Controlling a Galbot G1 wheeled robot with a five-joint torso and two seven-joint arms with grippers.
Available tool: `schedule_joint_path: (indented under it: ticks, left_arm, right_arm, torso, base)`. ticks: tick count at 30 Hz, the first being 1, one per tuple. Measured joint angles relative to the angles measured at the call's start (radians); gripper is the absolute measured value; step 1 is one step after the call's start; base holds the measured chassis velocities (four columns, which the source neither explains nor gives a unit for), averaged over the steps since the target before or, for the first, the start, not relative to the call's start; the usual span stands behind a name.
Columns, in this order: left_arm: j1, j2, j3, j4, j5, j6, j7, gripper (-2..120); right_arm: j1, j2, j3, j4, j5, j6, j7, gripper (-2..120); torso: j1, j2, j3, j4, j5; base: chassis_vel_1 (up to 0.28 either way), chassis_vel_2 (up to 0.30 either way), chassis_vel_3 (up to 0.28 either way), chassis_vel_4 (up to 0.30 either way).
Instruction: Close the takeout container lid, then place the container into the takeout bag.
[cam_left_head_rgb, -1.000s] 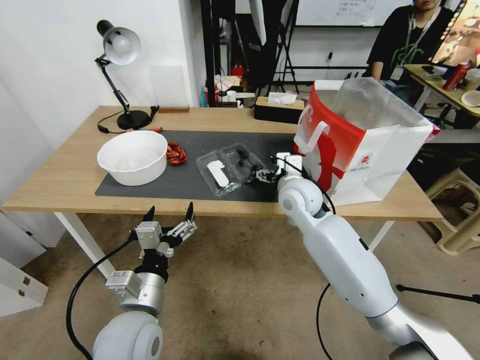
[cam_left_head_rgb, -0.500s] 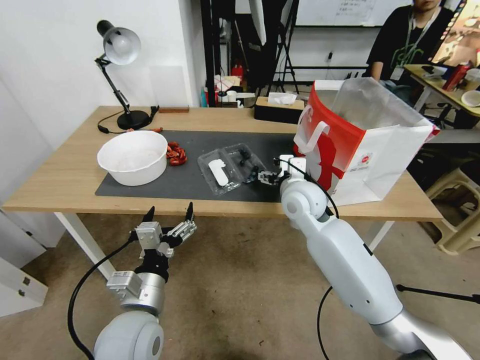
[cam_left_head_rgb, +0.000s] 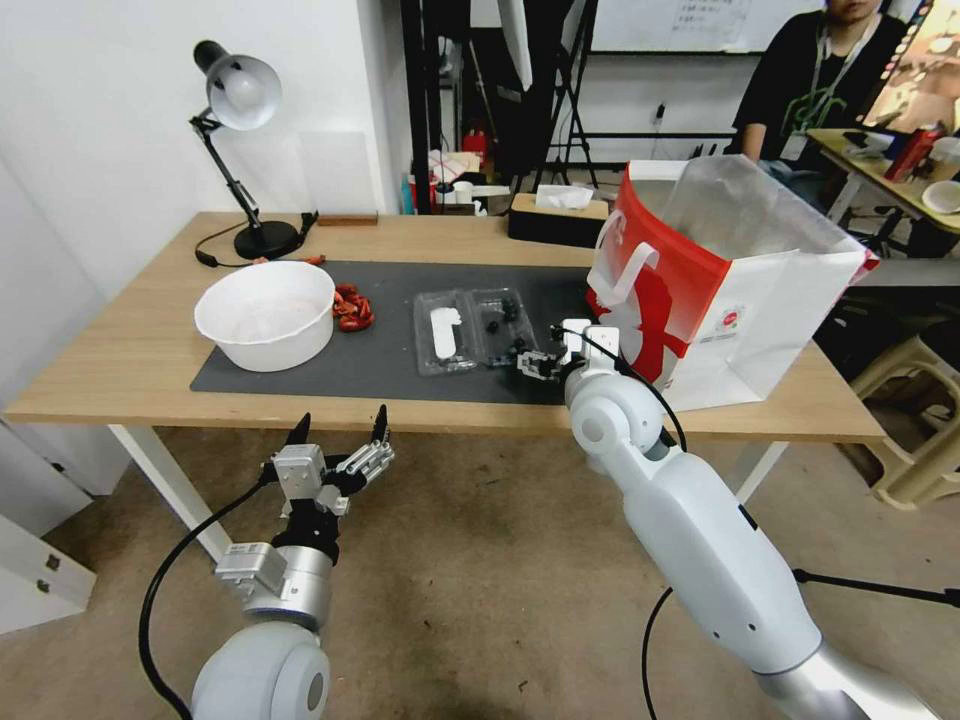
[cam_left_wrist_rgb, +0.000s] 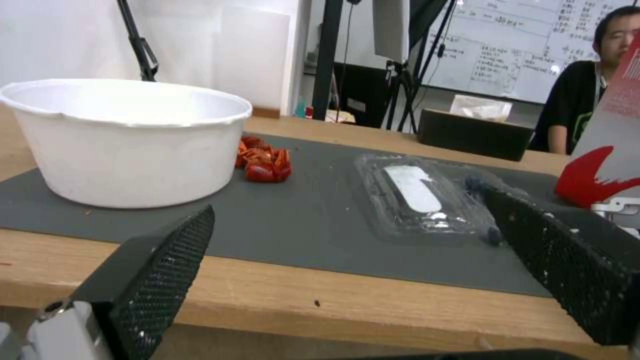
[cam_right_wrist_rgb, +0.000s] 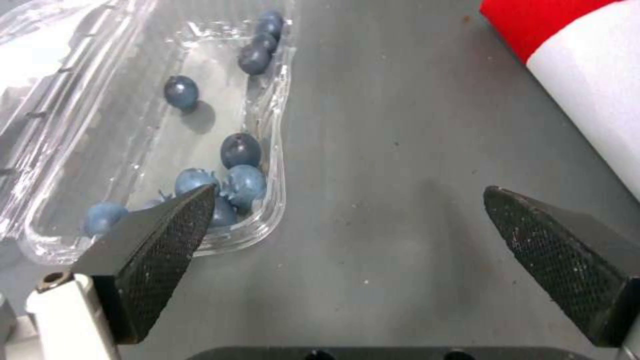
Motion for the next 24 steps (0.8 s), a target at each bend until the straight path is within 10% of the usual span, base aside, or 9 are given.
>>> schedule_joint_path:
  ticks: [15, 24]
  left_arm:
    - [0.003, 0.004, -0.003, -0.001, 0.001, -0.002, -0.002, 100]
    - [0.002, 0.014, -0.002, -0.001, 0.000, 0.001, -0.003, 100]
  right_arm:
    - [-0.037, -0.011, 0.049, 0.129, -0.028, 0.058, -0.081, 100]
    - [-0.303, -0.110, 0.115, 0.367, -0.297, 0.397, -0.356, 100]
  torso:
    - [0.000, 0.000, 0.000, 0.0003, 0.0000]
    - [0.000, 0.000, 0.000, 0.0001, 0.0000]
  base:
    - [0.000, 0.000, 0.000, 0.000]
    - [0.000, 0.000, 0.000, 0.000]
